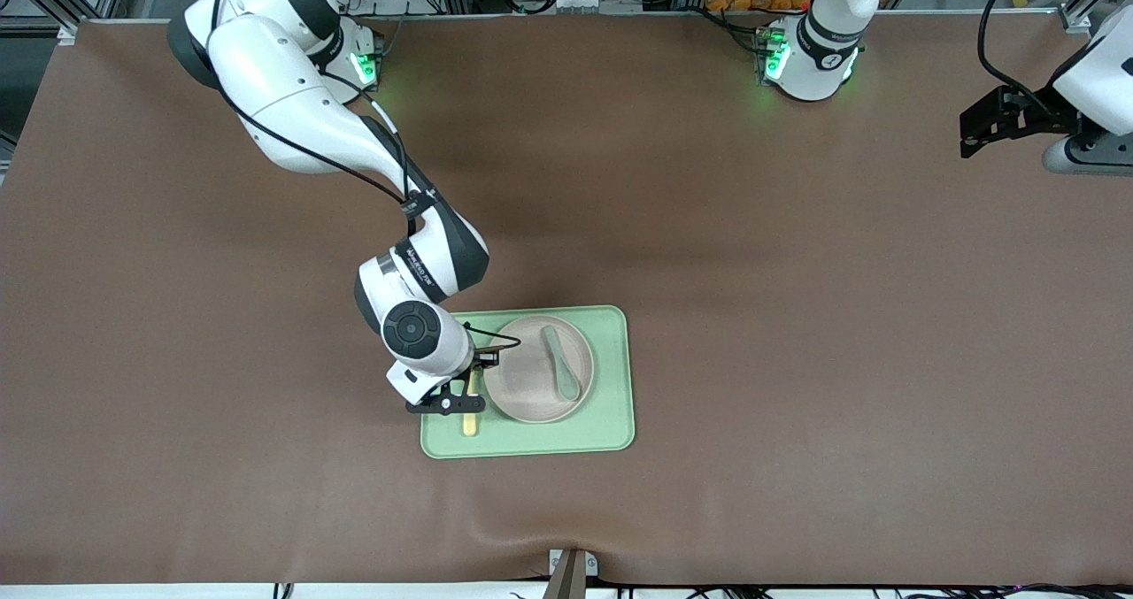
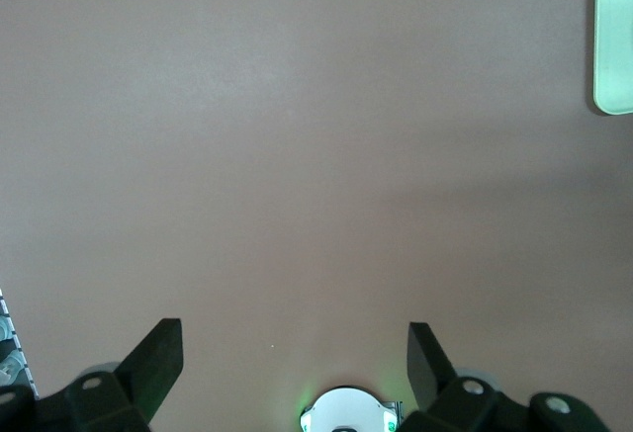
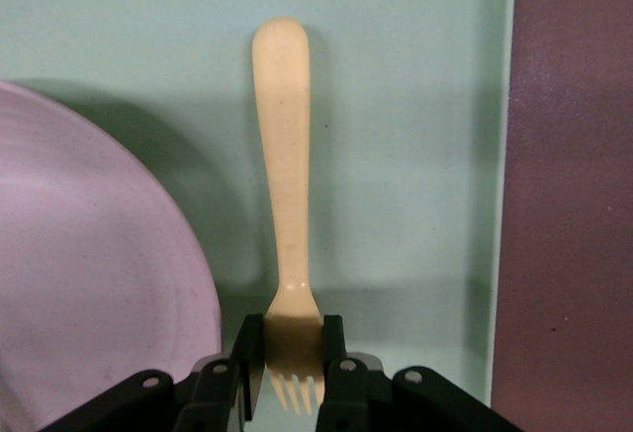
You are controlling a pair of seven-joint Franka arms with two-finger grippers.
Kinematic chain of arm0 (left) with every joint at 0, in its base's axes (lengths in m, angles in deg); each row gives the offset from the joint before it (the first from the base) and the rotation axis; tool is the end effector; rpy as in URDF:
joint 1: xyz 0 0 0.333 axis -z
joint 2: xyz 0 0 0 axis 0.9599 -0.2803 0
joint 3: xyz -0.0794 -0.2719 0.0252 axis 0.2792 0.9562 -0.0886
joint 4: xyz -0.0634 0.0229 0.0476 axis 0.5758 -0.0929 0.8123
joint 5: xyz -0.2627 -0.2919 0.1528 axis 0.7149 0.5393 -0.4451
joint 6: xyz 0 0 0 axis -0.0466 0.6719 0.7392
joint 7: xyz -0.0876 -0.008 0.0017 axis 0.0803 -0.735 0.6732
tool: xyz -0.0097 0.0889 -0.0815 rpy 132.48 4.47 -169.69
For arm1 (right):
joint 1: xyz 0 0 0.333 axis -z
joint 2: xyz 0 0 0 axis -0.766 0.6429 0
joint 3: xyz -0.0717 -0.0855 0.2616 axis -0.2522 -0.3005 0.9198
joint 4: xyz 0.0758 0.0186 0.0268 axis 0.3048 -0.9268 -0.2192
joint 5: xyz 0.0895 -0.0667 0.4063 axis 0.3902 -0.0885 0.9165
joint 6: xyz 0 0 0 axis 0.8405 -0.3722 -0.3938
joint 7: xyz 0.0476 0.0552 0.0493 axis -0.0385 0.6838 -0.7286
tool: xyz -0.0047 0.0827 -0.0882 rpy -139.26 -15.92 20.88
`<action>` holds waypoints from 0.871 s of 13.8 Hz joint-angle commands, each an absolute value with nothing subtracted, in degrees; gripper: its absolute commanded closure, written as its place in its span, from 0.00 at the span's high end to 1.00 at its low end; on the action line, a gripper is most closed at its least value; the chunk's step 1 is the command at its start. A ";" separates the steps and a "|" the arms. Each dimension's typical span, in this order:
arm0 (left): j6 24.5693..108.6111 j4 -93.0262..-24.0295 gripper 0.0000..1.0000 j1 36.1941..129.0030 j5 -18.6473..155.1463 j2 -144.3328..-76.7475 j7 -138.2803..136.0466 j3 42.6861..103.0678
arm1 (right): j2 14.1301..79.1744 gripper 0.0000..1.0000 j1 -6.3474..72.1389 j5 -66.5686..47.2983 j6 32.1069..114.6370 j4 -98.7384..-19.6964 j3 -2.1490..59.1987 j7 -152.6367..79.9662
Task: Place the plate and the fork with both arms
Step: 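Lift the yellow fork and move it beside the plate on the placemat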
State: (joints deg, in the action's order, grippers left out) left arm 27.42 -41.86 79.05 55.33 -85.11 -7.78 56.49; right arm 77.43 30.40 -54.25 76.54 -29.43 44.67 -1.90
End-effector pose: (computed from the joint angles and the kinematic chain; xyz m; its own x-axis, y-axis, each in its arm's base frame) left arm 0.5568 -0.0606 0.6206 0.9892 -0.1136 -0.0927 -0.1201 -0.9905 -0.0676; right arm 0.6659 0.3437 0.1535 0.9969 0.0123 -0.0780 0.0123 -0.9999 0.0000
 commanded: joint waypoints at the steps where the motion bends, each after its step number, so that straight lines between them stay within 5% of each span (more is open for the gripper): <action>1: 26.60 -42.05 1.00 78.47 55.04 -84.13 -8.01 56.57 | 76.19 0.23 31.36 -53.51 77.63 -31.82 45.40 -3.00; 3: 26.60 -42.13 1.00 78.47 54.95 -84.21 -8.01 56.57 | 76.19 0.80 31.62 -53.34 77.55 -31.74 45.40 -2.48; 4: 26.60 -42.14 1.00 78.47 54.95 -84.22 -8.01 56.57 | 76.10 0.94 31.89 -53.34 77.46 -31.56 45.49 -2.39; 5: 26.60 -42.14 1.00 78.47 55.04 -84.22 -8.01 56.57 | 75.66 1.00 31.98 -53.34 77.20 -31.21 45.49 -2.39; 12: 26.60 -42.22 1.00 78.47 54.95 -84.22 -8.01 56.57 | 71.88 1.00 35.40 -53.60 73.70 -30.16 45.84 -3.27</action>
